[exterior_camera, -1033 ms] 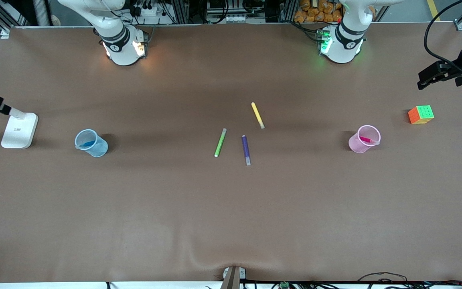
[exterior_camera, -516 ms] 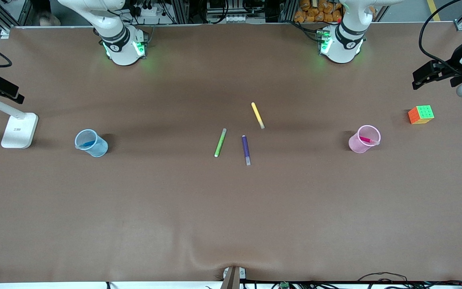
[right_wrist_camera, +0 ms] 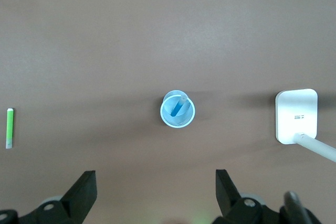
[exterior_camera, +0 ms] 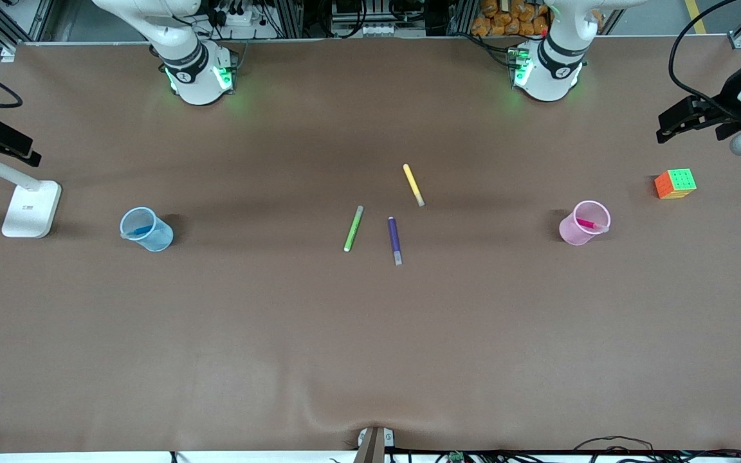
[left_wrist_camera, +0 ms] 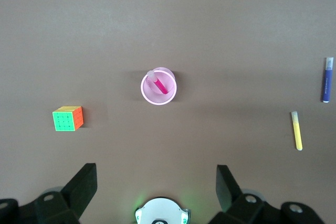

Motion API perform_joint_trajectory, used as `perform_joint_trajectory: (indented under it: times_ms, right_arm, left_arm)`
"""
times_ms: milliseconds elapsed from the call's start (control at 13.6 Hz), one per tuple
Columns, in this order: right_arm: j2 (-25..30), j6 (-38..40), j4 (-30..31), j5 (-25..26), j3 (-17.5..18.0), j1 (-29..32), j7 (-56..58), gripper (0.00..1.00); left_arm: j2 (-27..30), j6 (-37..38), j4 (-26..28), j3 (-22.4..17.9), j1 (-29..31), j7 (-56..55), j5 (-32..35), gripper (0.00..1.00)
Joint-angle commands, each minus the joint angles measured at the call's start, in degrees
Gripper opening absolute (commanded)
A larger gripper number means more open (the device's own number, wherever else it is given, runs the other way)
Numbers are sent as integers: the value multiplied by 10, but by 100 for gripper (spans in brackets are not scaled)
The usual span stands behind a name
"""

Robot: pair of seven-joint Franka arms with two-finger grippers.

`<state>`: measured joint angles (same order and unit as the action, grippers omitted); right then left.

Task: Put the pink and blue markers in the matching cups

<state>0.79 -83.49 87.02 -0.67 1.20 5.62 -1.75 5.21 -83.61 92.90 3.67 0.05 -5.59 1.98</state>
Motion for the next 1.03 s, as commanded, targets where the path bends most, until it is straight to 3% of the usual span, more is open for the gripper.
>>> perform_joint_trajectory:
  times_ms: [0,959]
  right_arm:
    - [14,-8,18,11,1,-3,5,100]
    - [12,-8,17,13,0,-1,5,100]
  left_arm:
    - [7,-6,-3,0,4,8,-8,100]
    - [-15,-5,-46,-2,3,0,-2,100]
